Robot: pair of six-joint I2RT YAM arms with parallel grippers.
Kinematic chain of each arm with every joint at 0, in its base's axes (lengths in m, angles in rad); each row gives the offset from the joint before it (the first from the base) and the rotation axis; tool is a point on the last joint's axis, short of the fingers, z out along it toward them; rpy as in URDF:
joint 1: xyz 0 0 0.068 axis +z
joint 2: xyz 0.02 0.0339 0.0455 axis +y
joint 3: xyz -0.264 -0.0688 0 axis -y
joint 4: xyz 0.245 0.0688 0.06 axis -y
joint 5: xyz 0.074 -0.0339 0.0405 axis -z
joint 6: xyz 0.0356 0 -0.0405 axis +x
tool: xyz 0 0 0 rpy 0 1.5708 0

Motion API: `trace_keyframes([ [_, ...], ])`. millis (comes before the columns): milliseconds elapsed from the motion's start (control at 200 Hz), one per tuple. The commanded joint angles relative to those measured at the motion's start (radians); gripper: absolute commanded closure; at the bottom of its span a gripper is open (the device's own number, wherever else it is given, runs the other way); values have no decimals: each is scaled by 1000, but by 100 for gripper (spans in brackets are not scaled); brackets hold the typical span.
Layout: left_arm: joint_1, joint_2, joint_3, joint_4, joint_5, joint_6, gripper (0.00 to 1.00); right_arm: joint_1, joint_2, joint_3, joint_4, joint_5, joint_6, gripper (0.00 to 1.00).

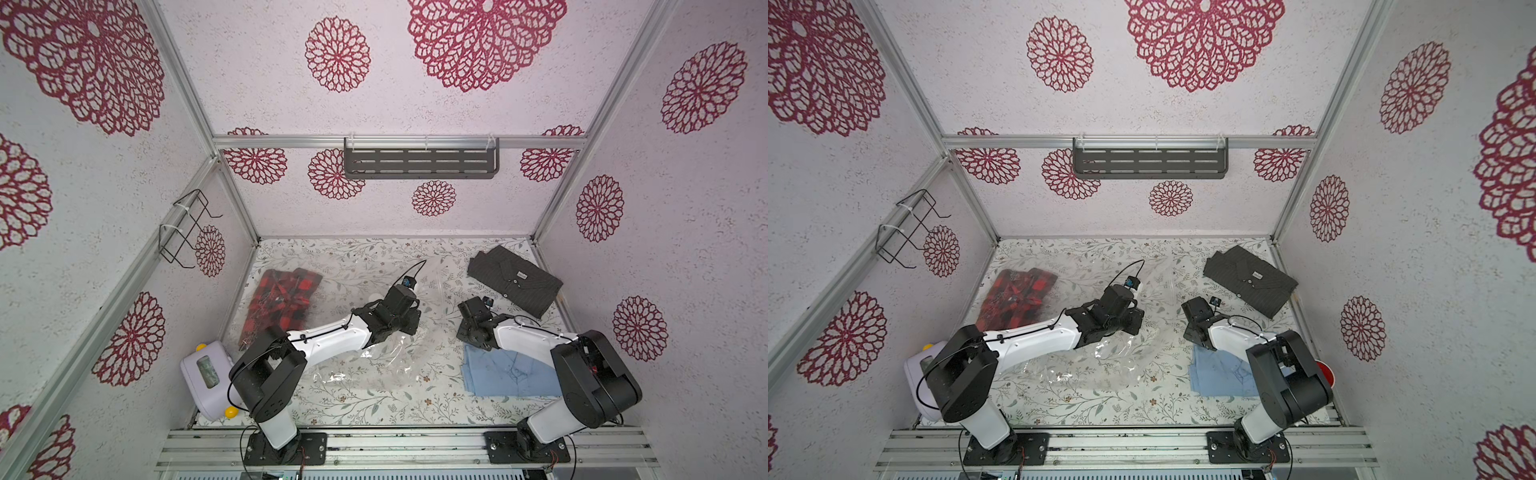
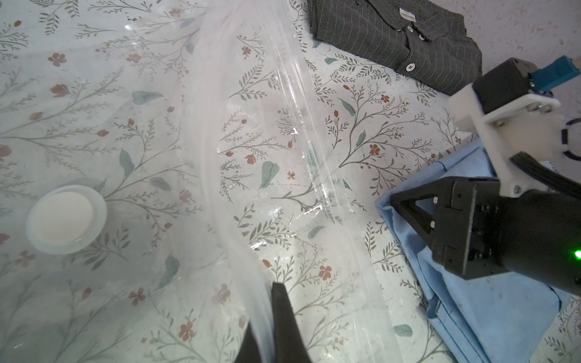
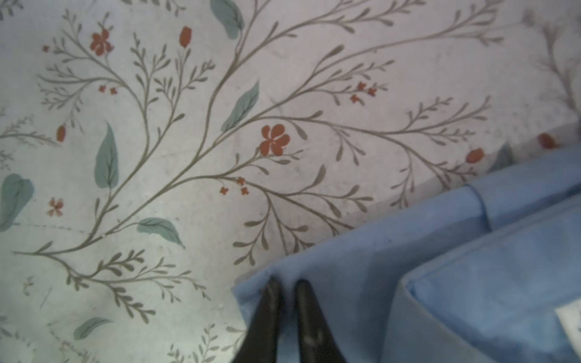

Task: Place the folded shirt into the vacuum bag
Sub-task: Adjust the shirt at the center of the board.

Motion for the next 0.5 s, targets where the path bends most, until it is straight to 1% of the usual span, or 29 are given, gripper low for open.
trace_keyframes([
  [0,9,19,14,9,7,15,100,66,7,15,6,-59,-44,100],
  [225,9,20,15,4,-20,24,100,186,-23,-13,12,-131,-121,100],
  [285,9,22,15,5,-23,23,100,199,-64,-34,-2,-142,-131,100],
  [365,8,25,15,6,-20,24,100,199,-165,-68,-10,-152,-149,100],
  [460,9,28,16,9,-10,24,100,178,-311,-95,-10,-154,-163,87],
  [490,9,31,16,10,-6,24,100,162,-353,-102,-8,-157,-166,78],
])
